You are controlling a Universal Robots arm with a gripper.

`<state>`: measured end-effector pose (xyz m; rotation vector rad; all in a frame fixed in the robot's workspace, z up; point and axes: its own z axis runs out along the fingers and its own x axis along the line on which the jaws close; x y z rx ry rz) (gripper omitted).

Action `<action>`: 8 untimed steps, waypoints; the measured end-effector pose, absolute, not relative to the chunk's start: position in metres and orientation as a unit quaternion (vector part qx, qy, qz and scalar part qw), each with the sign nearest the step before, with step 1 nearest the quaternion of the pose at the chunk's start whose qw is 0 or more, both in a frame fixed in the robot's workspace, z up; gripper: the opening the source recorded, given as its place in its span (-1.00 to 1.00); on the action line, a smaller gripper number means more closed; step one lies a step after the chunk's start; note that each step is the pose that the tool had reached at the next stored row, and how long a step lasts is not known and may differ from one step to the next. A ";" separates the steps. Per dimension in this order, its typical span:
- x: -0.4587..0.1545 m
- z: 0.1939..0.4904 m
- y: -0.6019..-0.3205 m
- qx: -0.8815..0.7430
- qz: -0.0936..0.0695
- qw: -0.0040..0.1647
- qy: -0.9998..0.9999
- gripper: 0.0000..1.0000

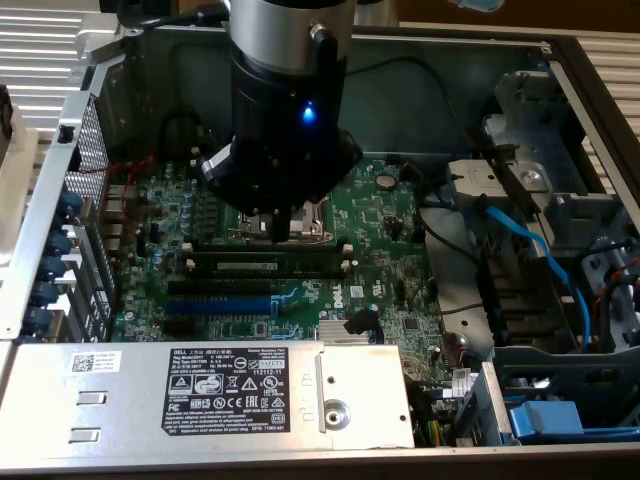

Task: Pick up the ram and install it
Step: 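Press down the ram until it locks into place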

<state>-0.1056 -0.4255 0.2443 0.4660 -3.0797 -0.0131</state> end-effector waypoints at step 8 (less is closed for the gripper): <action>-0.106 0.248 -0.425 0.108 0.009 0.016 -0.994 -0.80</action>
